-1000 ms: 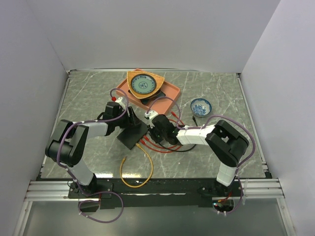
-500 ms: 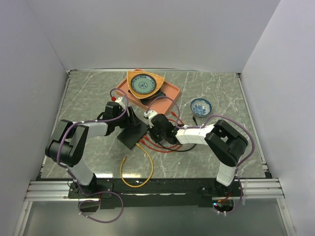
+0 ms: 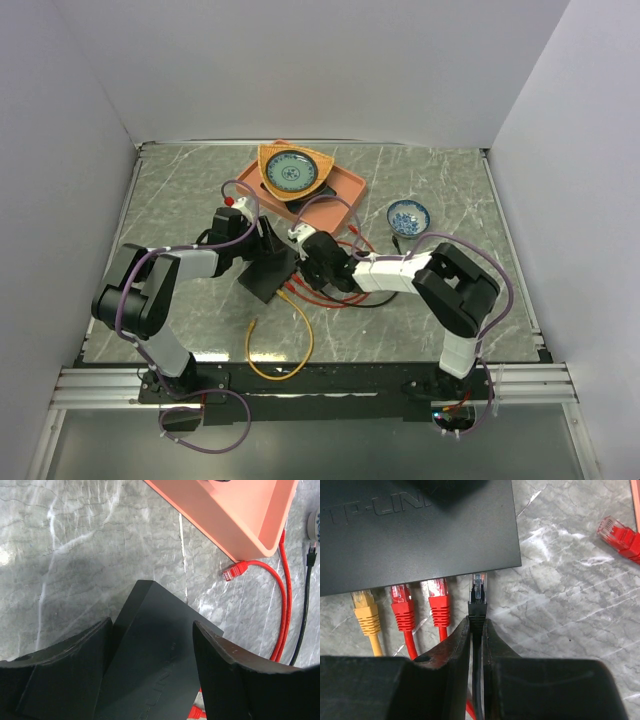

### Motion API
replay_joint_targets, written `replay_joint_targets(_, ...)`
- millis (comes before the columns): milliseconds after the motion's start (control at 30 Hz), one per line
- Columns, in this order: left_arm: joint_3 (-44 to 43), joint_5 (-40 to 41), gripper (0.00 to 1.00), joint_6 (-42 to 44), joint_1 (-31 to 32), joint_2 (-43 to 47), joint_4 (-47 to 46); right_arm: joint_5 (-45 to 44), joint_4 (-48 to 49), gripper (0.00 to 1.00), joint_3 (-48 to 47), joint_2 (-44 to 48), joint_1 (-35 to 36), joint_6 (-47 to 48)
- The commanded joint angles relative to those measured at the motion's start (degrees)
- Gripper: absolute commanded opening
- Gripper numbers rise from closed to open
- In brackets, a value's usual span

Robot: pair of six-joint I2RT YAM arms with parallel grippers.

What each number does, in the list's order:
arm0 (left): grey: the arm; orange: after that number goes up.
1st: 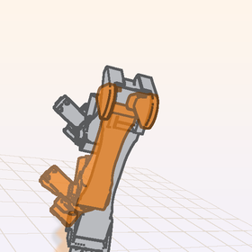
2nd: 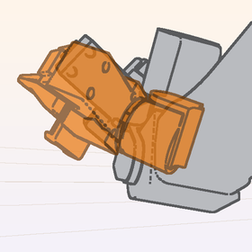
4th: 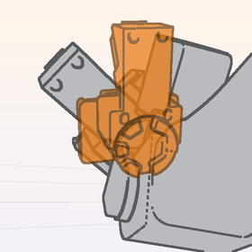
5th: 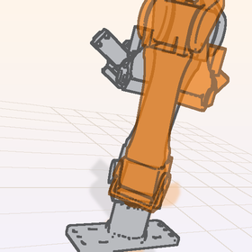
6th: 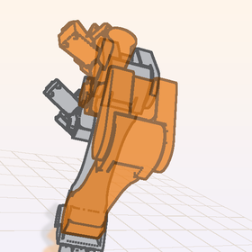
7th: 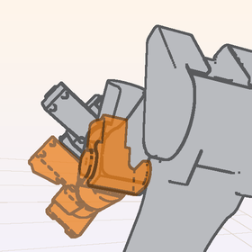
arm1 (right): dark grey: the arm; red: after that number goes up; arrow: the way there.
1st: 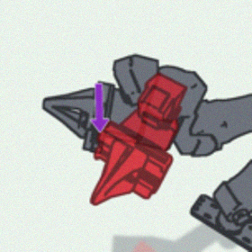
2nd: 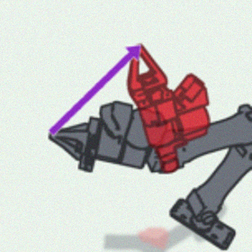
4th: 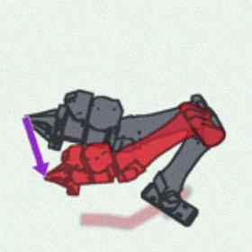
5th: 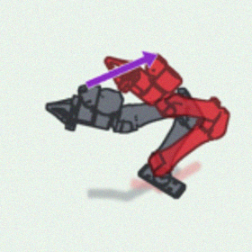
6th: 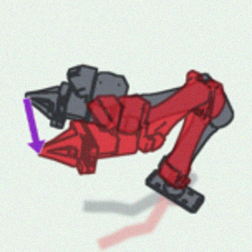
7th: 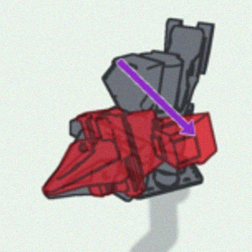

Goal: Insert the plug into the switch port

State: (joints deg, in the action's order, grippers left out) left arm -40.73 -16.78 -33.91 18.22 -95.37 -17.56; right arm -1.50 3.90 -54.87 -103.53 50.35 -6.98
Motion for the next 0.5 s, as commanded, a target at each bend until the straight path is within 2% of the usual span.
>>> replay_joint_targets(0, 1.3, -2.3, 0.72, -1.6, 0.5, 1.9, 0.1, 1.2, -1.1, 0.0, -2.3, -4.5, 1.7, 0.7)
replay_joint_targets(267, 0.2, -3.3, 0.72, -0.3, 0.5, 0.6, 1.0, -2.0, -3.6, 0.0, -4.1, -5.9, 1.9, 1.8)
replay_joint_targets(467, -0.5, -3.6, 0.72, 0.7, 0.5, -0.9, 1.6, -3.6, -9.3, 0.0, -6.5, -6.6, 2.0, 4.3)
